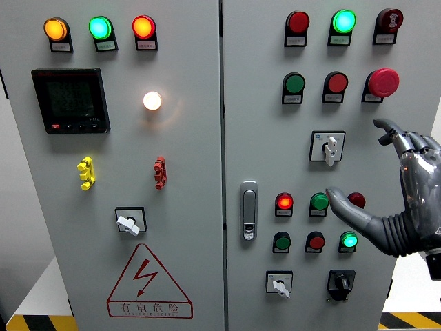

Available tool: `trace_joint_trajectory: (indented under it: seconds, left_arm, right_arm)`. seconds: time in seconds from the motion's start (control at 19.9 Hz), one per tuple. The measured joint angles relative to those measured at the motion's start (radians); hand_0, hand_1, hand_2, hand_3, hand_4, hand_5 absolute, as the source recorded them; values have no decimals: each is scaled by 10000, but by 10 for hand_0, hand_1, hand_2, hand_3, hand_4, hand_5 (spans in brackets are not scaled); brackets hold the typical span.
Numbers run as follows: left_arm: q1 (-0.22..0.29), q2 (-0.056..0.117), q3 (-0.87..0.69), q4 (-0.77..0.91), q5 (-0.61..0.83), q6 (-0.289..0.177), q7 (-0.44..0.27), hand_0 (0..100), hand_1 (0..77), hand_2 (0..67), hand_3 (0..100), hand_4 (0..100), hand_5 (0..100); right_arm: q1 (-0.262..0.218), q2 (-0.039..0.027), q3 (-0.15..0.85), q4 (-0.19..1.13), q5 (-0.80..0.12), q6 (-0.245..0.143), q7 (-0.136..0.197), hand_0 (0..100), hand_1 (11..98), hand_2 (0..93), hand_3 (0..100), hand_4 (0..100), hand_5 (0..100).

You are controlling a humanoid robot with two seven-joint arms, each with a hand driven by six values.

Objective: Rotate and turn off gray switch
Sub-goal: 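Open the right hand and pull it back down from the switch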

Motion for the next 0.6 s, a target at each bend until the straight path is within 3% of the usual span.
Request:
trace_joint_trajectory:
  seconds: [0.6]
  left_arm:
    - [13, 2, 4, 0, 0, -1, 0, 341, 0, 123, 222, 119, 122]
  right_arm:
    - [-398, -14, 87, 581, -230, -256, 44, 0, 331, 110, 114, 77, 31]
